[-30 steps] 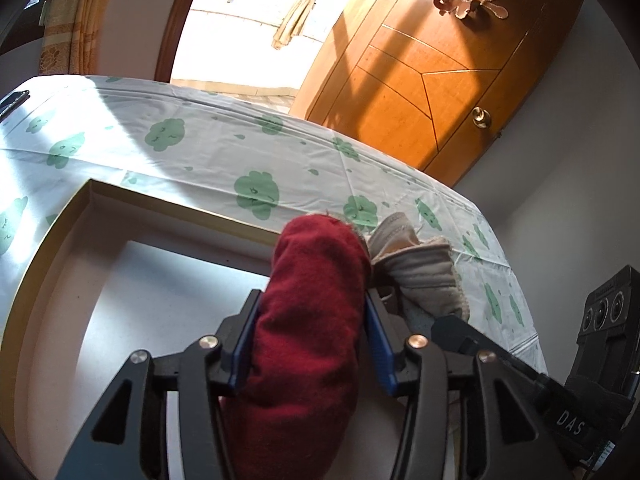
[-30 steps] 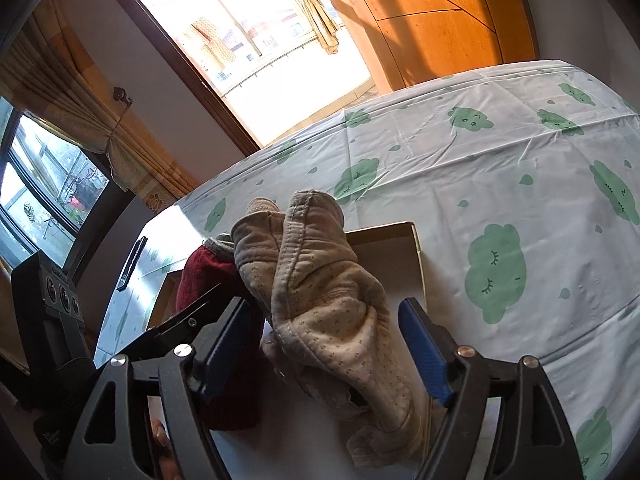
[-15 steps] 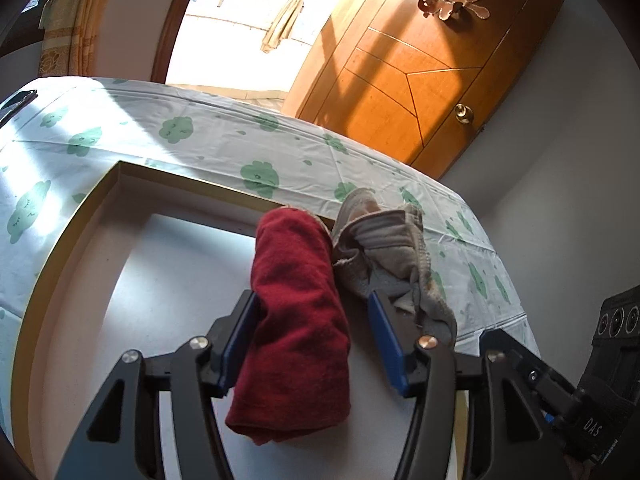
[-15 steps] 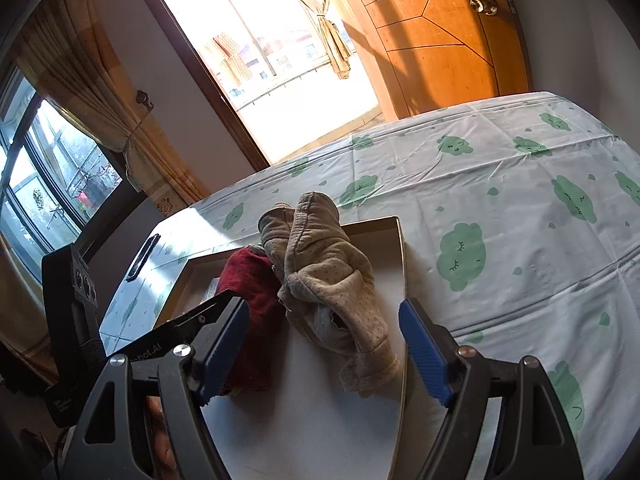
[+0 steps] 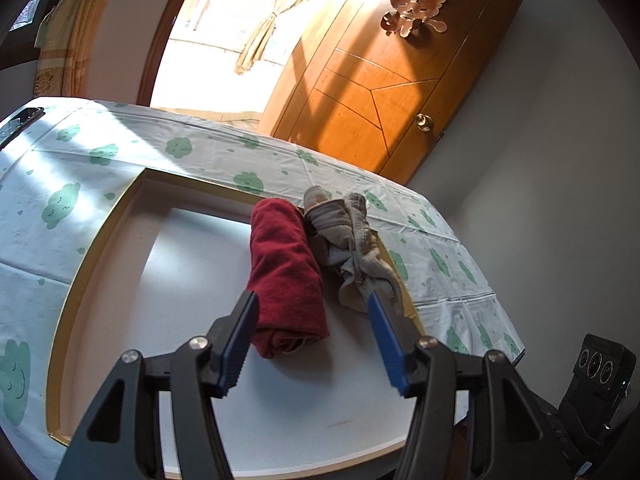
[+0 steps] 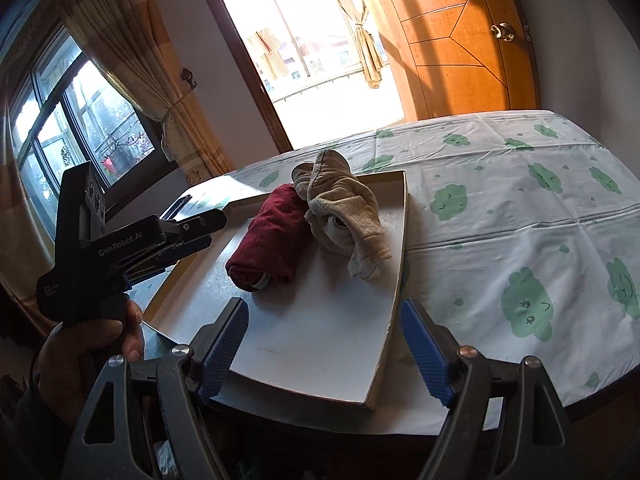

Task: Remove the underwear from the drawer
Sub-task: 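Open both tools and lower them back into the clothes drawer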

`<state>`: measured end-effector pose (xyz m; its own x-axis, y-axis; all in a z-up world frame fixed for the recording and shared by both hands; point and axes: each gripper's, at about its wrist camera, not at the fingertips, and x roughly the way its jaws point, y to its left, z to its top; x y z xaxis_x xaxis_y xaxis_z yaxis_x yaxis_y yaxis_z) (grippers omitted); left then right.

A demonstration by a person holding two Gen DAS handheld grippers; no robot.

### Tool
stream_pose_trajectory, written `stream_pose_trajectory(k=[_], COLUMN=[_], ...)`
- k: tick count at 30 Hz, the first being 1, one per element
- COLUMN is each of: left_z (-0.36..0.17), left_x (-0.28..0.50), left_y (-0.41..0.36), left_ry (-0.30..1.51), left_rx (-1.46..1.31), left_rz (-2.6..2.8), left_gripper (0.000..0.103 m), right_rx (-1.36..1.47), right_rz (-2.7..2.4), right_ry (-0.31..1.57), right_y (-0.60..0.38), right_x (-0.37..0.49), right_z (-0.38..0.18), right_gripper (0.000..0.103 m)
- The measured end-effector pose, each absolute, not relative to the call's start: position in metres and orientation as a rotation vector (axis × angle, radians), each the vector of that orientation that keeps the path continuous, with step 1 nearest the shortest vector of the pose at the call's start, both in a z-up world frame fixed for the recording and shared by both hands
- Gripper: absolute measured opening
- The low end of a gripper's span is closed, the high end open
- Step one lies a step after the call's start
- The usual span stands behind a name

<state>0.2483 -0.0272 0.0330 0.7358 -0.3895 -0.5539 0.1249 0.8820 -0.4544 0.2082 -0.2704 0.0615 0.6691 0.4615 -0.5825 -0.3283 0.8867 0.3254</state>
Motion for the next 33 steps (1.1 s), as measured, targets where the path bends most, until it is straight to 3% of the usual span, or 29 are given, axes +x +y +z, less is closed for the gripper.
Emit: stream_pose_trajectory(k=[17,33], left_z=[0.002,-0.042], left_x=[0.149,0.072], left_y=[-0.036,0.022], left_ry=[0.711,0.806], left_rx=[-0.268,-0.114], left_rz=[-0.372,-0.231], left_gripper=[0.057,0.057], right_rx=[0.029,-0.078], right_rz=[0.499,0.528], right_ry=[0.749,0.786], right_y=[-0.268,-0.279], right_x=[0.117,0.066], right_z=[0.012,-0.009], right_gripper=[0.081,0.081])
